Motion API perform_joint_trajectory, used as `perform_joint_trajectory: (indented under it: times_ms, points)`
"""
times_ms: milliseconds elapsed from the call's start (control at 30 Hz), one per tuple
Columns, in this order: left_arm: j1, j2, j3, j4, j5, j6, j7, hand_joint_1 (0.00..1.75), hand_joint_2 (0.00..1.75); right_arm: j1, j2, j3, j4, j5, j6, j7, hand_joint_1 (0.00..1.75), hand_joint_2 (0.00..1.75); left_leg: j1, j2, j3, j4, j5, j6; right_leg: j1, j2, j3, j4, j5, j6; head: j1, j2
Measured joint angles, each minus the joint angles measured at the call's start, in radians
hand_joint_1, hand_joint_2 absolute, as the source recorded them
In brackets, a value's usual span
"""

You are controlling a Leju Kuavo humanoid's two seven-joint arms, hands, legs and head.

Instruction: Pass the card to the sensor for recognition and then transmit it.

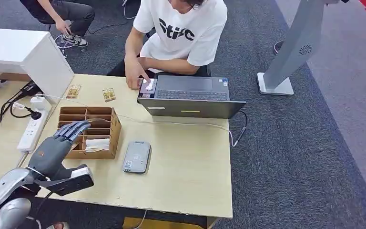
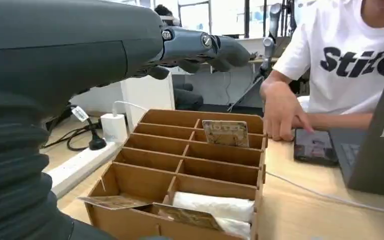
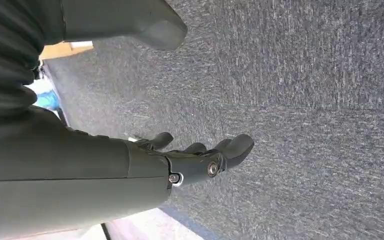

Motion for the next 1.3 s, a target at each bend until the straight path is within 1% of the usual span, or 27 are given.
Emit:
perform_joint_trajectory:
  times_ms: [200, 467, 500, 600, 967, 1133, 1300]
  points:
    - [-0.01, -0.014, -0.01, 0.061, -0.005, 0.003, 0.008, 0.0, 1.75, -0.004, 0.0, 0.0, 0.0, 0.008, 0.002, 0.003, 0.0, 1.75, 0.0, 0.0, 0.0, 0.0, 0.0, 0.0, 0.0, 0.0, 0.0, 0.0, 0.0, 0.0, 0.0, 0.0]
    - [-0.012, -0.015, -0.011, 0.066, -0.005, 0.003, 0.008, 0.0, 1.75, -0.004, 0.0, 0.0, 0.0, 0.008, 0.002, 0.003, 0.0, 1.75, 0.0, 0.0, 0.0, 0.0, 0.0, 0.0, 0.0, 0.0, 0.0, 0.0, 0.0, 0.0, 0.0, 0.0]
    - [-0.013, -0.02, -0.012, 0.079, -0.005, 0.004, 0.008, 0.0, 1.75, -0.004, 0.0, 0.0, 0.0, 0.009, 0.002, 0.004, 0.0, 1.75, 0.0, 0.0, 0.0, 0.0, 0.0, 0.0, 0.0, 0.0, 0.0, 0.0, 0.0, 0.0, 0.0, 0.0]
    - [-0.014, -0.034, -0.013, 0.126, -0.02, 0.022, 0.014, 0.0, 1.75, -0.004, 0.0, 0.0, 0.0, 0.017, 0.003, 0.006, 0.0, 1.75, 0.0, 0.0, 0.0, 0.0, 0.0, 0.0, 0.0, 0.0, 0.0, 0.0, 0.0, 0.0, 0.0, 0.0]
    - [-0.014, -0.051, -0.013, 0.179, -0.033, 0.043, 0.027, 0.0, 1.75, -0.005, 0.0, 0.0, 0.0, 0.027, 0.004, 0.007, 0.0, 1.75, 0.0, 0.0, 0.0, 0.0, 0.0, 0.0, 0.0, 0.0, 0.0, 0.0, 0.0, 0.0, 0.0, 0.0]
    - [-0.014, -0.06, -0.013, 0.198, -0.035, 0.05, 0.029, 0.12, 1.75, -0.006, 0.0, 0.0, 0.0, 0.029, 0.005, 0.007, 0.0, 1.75, 0.0, 0.0, 0.0, 0.0, 0.0, 0.0, 0.0, 0.0, 0.0, 0.0, 0.0, 0.0, 0.0, 0.0]
    - [-0.014, -0.07, -0.013, 0.22, -0.039, 0.051, 0.027, 0.12, 1.75, -0.007, 0.0, 0.0, 0.0, 0.033, 0.006, 0.004, 0.0, 1.75, 0.0, 0.0, 0.0, 0.0, 0.0, 0.0, 0.0, 0.0, 0.0, 0.0, 0.0, 0.0, 0.0, 0.0]
